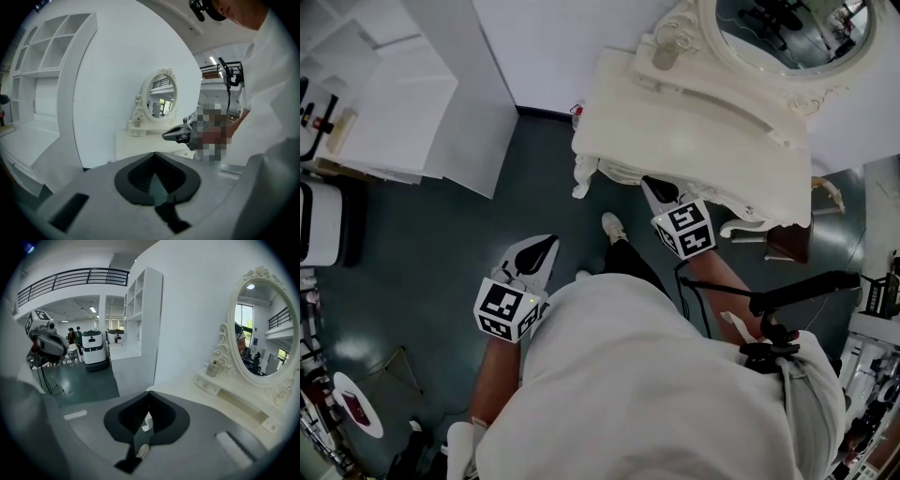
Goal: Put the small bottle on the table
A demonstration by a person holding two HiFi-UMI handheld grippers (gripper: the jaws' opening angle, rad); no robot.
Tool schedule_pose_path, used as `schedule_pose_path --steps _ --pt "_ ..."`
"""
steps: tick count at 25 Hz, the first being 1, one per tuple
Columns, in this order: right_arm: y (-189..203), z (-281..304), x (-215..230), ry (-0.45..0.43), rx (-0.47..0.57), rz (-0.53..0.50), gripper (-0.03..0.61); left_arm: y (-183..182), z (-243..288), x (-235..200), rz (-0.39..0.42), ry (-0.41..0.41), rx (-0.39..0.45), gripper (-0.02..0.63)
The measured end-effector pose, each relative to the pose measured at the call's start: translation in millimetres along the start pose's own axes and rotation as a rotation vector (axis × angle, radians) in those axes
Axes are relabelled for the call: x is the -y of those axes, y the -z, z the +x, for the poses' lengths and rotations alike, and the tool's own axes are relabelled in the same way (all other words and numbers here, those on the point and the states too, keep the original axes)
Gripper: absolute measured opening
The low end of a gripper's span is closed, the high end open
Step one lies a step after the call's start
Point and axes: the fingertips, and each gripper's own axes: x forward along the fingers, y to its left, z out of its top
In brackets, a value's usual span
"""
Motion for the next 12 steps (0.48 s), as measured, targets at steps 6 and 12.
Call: schedule_pose_path --steps 6,12 --pt "7 -29 -39 -0.052 0.017 -0.037 0.000 13 -12 24 0.003 0.013 0.006 0.003" --pt "15 -44 -69 -0.082 0.019 -0.065 0.000 27 -24 38 0.001 0.013 0.007 0.003"
